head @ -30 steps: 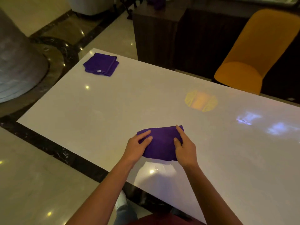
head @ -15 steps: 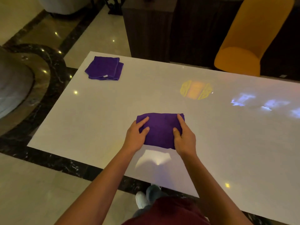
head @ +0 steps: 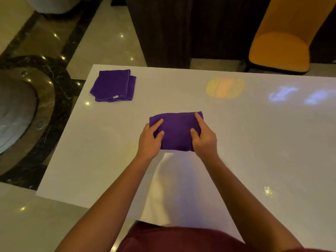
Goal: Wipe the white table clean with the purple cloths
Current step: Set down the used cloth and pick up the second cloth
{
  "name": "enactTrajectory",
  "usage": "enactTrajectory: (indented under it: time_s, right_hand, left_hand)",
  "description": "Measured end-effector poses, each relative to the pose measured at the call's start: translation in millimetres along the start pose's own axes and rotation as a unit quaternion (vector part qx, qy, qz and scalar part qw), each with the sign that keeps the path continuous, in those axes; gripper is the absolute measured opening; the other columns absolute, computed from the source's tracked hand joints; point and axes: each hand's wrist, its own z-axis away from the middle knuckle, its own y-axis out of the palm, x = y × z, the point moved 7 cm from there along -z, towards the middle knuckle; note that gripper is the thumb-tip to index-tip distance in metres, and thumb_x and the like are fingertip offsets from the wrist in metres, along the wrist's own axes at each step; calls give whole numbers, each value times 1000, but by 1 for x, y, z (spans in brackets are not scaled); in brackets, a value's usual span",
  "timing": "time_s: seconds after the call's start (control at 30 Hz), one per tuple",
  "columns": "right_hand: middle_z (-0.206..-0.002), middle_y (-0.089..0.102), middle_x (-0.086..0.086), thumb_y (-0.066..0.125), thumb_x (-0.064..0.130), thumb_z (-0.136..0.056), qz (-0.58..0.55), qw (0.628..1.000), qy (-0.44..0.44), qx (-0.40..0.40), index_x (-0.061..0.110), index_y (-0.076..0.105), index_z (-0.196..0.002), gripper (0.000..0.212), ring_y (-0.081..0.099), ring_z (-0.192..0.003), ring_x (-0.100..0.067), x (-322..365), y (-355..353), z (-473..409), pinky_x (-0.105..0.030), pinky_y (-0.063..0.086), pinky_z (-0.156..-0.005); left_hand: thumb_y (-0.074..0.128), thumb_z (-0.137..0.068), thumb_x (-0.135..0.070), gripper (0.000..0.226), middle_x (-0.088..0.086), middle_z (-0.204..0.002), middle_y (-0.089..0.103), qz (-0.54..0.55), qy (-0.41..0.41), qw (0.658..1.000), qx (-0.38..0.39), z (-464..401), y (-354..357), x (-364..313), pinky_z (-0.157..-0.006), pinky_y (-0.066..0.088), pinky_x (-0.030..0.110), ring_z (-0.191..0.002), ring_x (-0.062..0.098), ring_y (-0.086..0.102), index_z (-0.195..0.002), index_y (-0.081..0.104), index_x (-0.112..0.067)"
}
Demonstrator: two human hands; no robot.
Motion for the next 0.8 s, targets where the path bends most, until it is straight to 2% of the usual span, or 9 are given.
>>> enactTrajectory:
  time_s: [0.13, 0.33, 0.43, 0.53, 0.67, 0.8]
  right_hand:
    - [-152, 58, -6, 53, 14, -107, 19, 1000, 11, -6, 18, 40, -161, 55, 58, -134, -26, 9, 23, -43, -32, 48, -110]
    - [-158, 52, -7, 50, 18, -109, 66, 997, 46, -6, 20, 33, -164, 57, 53, -139, -29, 30, 78, -109, -37, 46, -112]
    - [-159, 49, -5, 50, 20, -110, 82, 995, 54, -3, 21, 31, -164, 57, 52, -141, -28, 46, 107, -154, -39, 49, -111]
    - [-161, 46, -2, 51, 20, -110, 97, 992, 78, 6, 24, 30, -163, 58, 50, -143, -27, 59, 134, -202, -41, 51, -111]
    - [-161, 46, -1, 52, 17, -109, 137, 986, 92, 2, 25, 30, -164, 60, 50, -144, -26, 62, 157, -251, -40, 50, -111]
    - [-162, 45, 0, 53, 16, -108, 180, 980, 90, -7, 24, 31, -163, 60, 47, -147, -26, 51, 161, -271, -42, 46, -116]
  left_hand:
    - [61, -102, -18, 47, 4, -138, 51, -7, 14, 1000, -1, -47, -15, 6, -99, 29, 9, -122, 9, 49, -147, 54, -27]
    - [59, -103, -19, 48, 10, -146, 48, -37, 29, 998, 32, -134, -41, 27, -104, 27, 12, -135, 22, 48, -150, 52, -25]
    - [56, -104, -22, 49, 15, -161, 35, -59, 15, 997, 41, -186, -58, 37, -118, 24, 27, -149, 27, 34, -152, 48, -29]
    - [53, -106, -25, 50, 14, -167, 25, -88, -5, 995, 42, -239, -71, 45, -123, 22, 37, -154, 30, 25, -155, 43, -32]
    - [53, -106, -25, 50, 14, -167, 24, -118, -8, 991, 62, -296, -67, 51, -121, 27, 39, -152, 30, 29, -155, 43, -33]
    - [59, -103, -22, 48, 13, -152, 42, -116, 30, 991, 67, -325, -53, 52, -114, 39, 38, -135, 29, 49, -150, 51, -27]
